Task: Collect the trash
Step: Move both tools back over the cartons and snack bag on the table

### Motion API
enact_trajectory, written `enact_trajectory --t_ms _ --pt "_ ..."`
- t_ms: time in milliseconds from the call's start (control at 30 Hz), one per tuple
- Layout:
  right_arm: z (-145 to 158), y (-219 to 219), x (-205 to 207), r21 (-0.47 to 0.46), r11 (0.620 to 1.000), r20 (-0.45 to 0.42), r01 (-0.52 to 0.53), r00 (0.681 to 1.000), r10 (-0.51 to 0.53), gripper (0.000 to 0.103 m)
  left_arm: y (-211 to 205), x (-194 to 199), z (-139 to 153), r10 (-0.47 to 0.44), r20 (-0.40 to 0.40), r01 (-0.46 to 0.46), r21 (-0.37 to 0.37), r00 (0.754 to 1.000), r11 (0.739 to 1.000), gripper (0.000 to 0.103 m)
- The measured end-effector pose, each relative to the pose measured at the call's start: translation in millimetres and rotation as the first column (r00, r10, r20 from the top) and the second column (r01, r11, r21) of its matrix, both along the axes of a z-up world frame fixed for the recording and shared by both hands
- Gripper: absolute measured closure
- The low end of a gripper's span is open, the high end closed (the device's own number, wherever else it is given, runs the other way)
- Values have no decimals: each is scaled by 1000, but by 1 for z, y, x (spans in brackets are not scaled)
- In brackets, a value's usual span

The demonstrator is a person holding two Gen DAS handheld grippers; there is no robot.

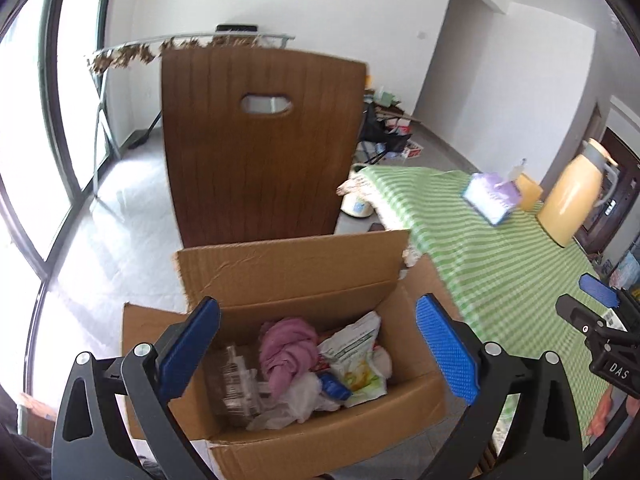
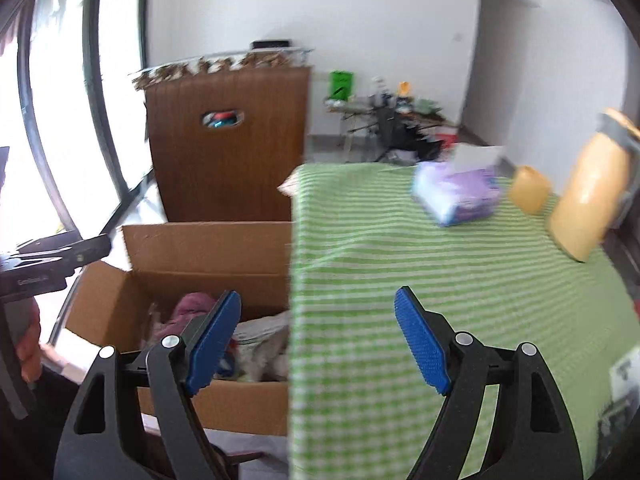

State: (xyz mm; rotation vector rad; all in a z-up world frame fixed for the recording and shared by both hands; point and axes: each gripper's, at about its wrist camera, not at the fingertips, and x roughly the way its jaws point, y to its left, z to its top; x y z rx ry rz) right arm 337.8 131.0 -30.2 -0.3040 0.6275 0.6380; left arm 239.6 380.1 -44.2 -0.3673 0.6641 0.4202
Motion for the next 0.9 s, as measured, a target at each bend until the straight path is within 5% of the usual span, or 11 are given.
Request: enact_trajectory --t_ms 333,533,900 --pt "34 -167 -20 109 961 87 254 961 -264 21 -120 28 40 -198 69 190 108 978 976 8" --pt "31 -271 -41 131 902 73 411 903 -422 21 -209 50 50 -351 70 341 129 934 931 8" --pt "7 -461 -83 136 672 -40 728 682 -730 21 -364 79 42 -596 43 587 128 802 799 8"
